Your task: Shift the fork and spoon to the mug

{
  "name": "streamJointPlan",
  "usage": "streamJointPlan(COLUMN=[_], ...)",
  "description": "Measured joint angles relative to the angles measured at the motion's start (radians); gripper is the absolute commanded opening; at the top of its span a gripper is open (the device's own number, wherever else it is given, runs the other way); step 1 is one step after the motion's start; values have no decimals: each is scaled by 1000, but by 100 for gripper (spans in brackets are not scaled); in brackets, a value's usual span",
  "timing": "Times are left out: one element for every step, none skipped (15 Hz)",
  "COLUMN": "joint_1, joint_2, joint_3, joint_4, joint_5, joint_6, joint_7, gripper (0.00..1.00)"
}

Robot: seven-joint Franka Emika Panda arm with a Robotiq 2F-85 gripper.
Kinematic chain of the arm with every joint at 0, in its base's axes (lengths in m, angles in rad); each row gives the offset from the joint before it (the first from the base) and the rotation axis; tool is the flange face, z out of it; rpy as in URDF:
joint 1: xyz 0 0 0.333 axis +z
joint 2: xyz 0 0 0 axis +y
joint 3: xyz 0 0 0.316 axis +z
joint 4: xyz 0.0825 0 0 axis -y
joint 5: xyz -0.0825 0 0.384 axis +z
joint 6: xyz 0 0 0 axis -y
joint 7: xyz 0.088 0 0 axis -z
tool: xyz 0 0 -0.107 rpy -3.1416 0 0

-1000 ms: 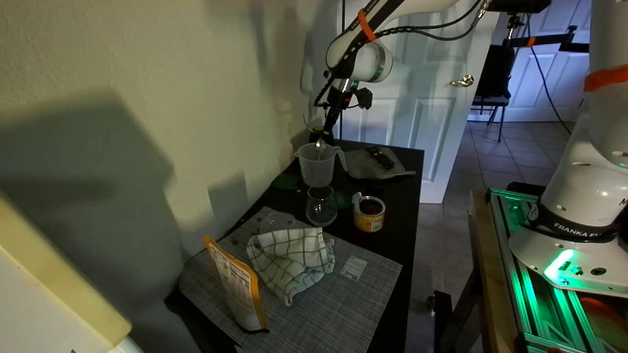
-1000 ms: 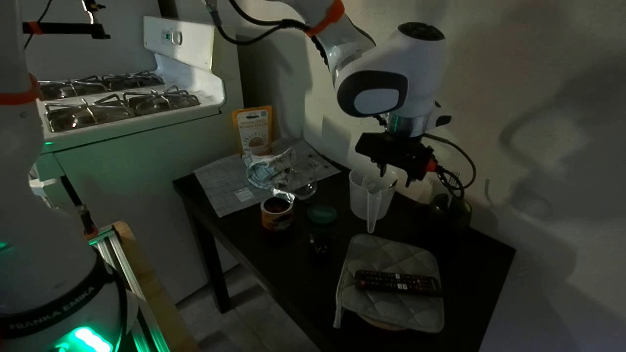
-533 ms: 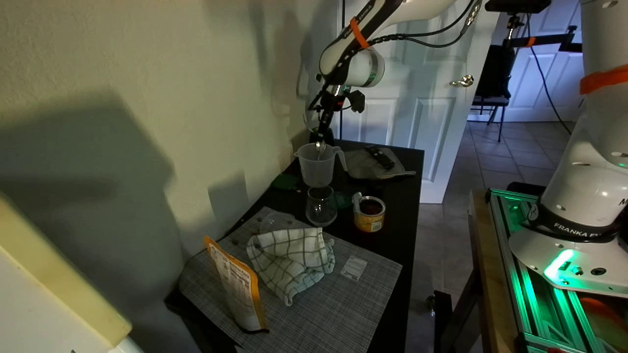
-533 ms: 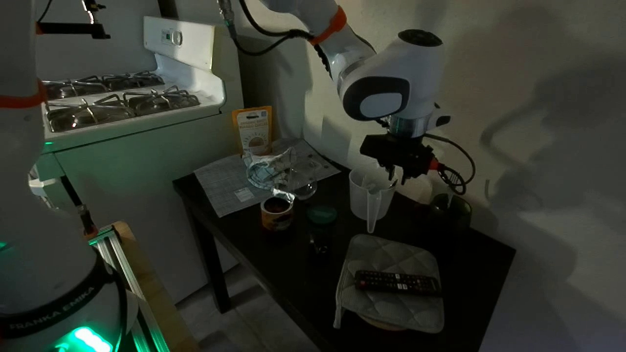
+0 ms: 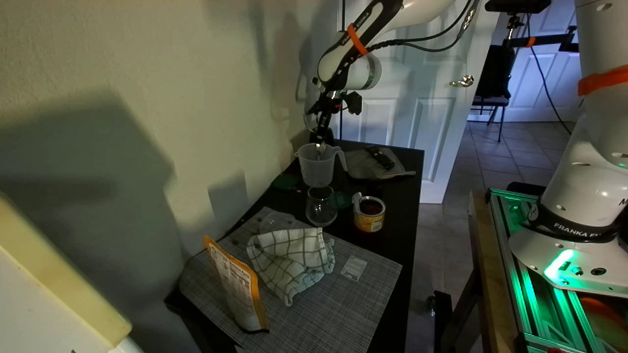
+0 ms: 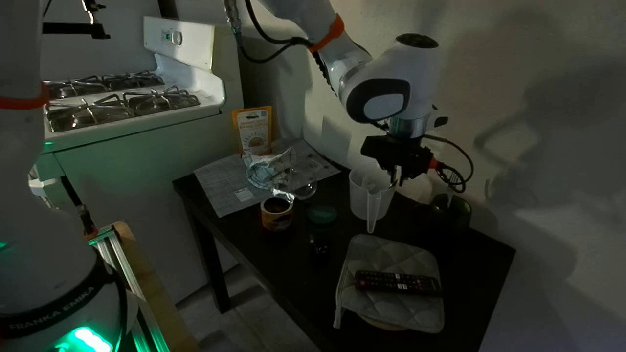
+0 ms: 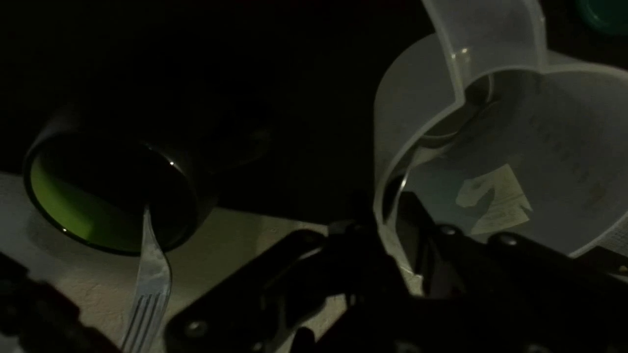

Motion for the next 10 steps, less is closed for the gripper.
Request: streamJointPlan(joint_1=[0, 0, 0, 0, 0, 0, 0, 0, 0, 0], joint_2=[0, -1, -3, -7, -10, -13, -18, -27, -42, -62], joint_3=[1, 3, 6, 8, 12, 15, 19, 23, 28, 32], joint_4=[0, 1, 1, 1, 0, 0, -1, -6, -13, -23], joint_5=[-7, -15, -21, -27, -34, -39, -44, -47, -51, -56], joint_6=[0, 1, 3, 3, 4, 4, 5, 5, 5, 4], joint_7=[3, 6, 9, 11, 13, 13, 13, 13, 12, 9], gripper=[0, 0, 1, 1, 1, 1, 1, 1, 1, 1])
